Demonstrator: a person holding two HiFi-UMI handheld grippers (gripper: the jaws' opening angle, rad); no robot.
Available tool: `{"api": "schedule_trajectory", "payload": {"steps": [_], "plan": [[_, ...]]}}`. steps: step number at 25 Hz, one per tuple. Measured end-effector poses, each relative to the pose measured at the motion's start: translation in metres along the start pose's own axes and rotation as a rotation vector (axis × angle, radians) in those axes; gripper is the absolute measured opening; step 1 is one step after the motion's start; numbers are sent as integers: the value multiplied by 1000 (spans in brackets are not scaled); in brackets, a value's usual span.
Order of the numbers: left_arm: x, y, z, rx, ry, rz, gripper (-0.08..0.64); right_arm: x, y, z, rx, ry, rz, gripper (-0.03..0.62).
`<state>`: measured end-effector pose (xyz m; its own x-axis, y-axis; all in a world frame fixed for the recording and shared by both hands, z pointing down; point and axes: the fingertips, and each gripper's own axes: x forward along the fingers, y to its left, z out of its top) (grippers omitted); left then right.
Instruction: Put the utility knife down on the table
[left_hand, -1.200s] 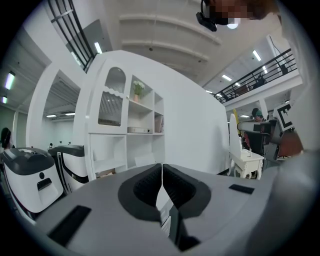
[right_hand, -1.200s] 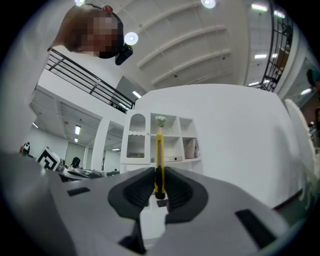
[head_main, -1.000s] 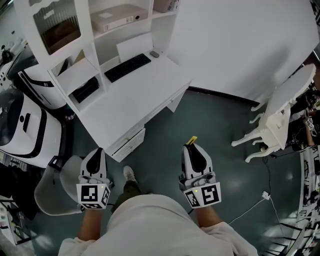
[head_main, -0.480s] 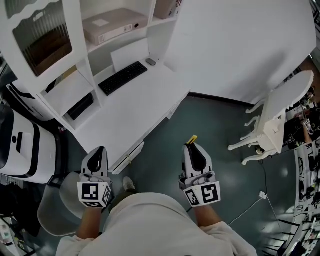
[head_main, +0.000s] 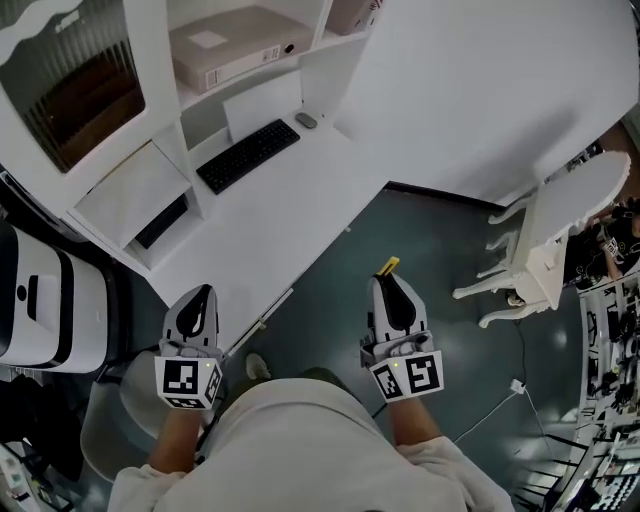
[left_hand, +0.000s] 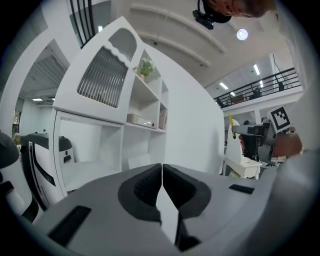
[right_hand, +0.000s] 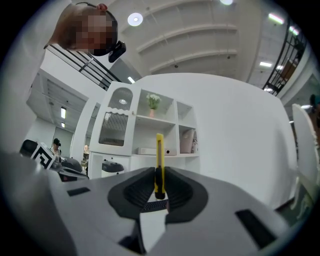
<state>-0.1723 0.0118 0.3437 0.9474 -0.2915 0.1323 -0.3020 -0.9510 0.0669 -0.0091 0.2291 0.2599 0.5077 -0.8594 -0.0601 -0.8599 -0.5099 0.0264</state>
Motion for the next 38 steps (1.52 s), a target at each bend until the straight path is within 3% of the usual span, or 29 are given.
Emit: {"api": "schedule_trajectory", "payload": {"steps": [12, 23, 38], "plan": [[27, 25, -12, -9, 47, 103, 9, 65, -33, -34, 30, 50, 70, 63], [80, 29, -5, -19, 67, 297, 9, 165, -83, -87, 44, 150, 264, 63], [110, 32, -14, -70, 102, 504, 9, 264, -100, -183, -18, 368, 519, 63]]}}
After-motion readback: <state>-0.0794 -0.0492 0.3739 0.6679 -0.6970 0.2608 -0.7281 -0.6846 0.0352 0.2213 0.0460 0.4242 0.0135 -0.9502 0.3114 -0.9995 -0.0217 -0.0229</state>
